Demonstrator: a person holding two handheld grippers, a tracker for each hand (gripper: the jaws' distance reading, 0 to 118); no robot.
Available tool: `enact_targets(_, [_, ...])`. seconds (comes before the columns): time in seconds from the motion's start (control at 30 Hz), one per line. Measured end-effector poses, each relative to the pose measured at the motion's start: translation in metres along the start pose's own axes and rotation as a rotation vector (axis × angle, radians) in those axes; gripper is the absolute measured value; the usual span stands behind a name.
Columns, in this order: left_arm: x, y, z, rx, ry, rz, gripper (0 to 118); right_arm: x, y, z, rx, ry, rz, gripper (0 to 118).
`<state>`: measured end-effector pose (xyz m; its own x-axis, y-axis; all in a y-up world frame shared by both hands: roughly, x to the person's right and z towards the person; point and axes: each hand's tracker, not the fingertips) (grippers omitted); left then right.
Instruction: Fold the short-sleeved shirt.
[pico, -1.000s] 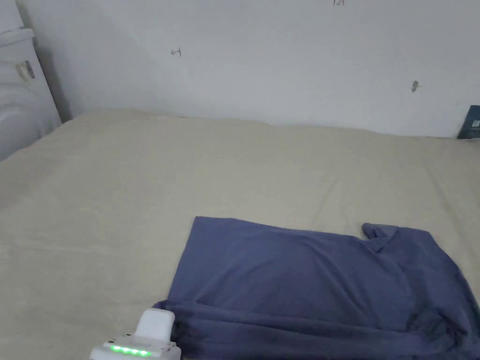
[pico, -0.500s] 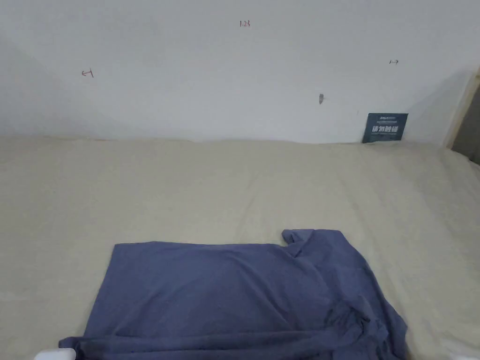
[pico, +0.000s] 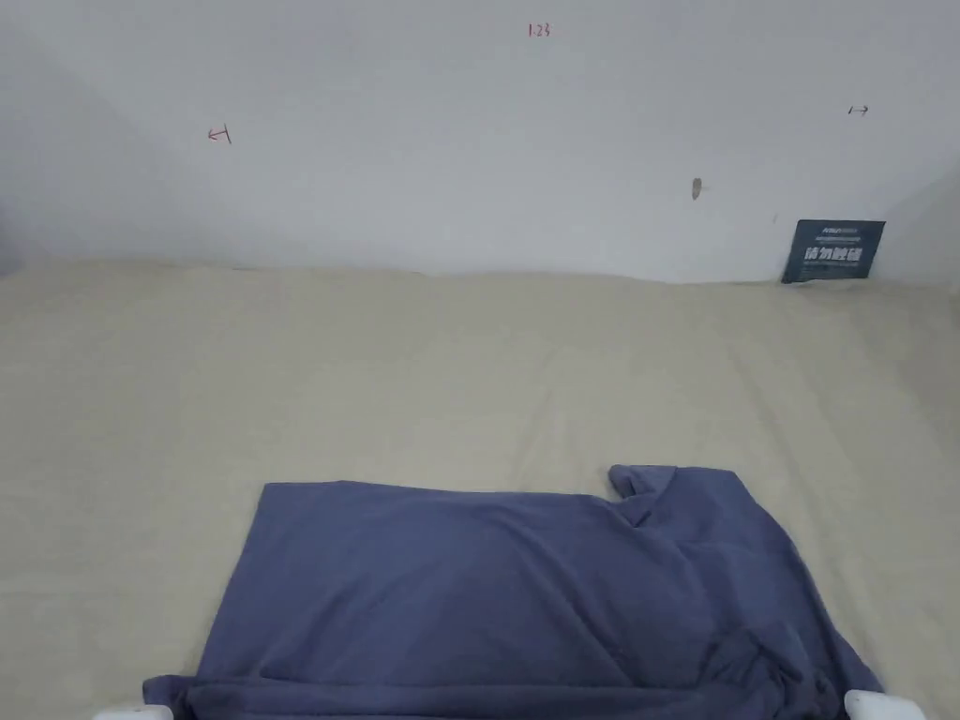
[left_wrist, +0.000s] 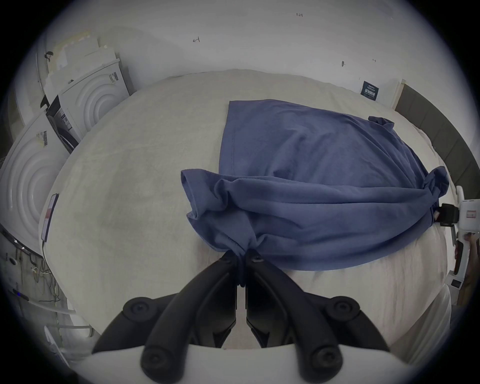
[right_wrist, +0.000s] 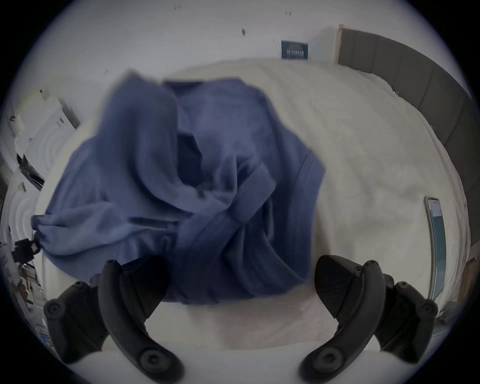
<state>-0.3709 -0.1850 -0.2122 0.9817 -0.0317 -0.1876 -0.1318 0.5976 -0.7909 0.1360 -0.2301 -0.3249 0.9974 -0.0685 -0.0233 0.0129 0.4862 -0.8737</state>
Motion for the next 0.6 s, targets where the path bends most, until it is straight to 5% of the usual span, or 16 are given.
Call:
enact_targets(0.17, [0.0,-0.002,-0.001,-0.007,-0.001,-0.005,4,-0.002,-0.008,0.011,0.07,0.001,0.016,111])
enact_targets(0.4, [0.002,-0.003,0.003,-0.006,-0.006,0.003,4,-0.013,-0.014,0.033,0.117,0.003,0.07,45])
enact_targets(0.43, [0.002,-0.003,0.005,-0.006,-0.005,0.003,4,-0.015,-0.014,0.034,0.118,0.002,0.076,27])
enact_targets(0.47, [0.002,-0.003,0.007,-0.001,-0.009,0.002,4,-0.017,-0.014,0.034,0.133,0.054,0.065,25])
enact_targets(0.5, [0.001,-0.002,0.009,0.001,-0.008,0.0,4,-0.022,-0.014,0.035,0.133,-0.01,0.063,24])
enact_targets(0.6, [-0.003,0.001,0.014,0.011,-0.019,0.01,4,-0.019,-0.015,0.039,0.14,0.002,0.054,22])
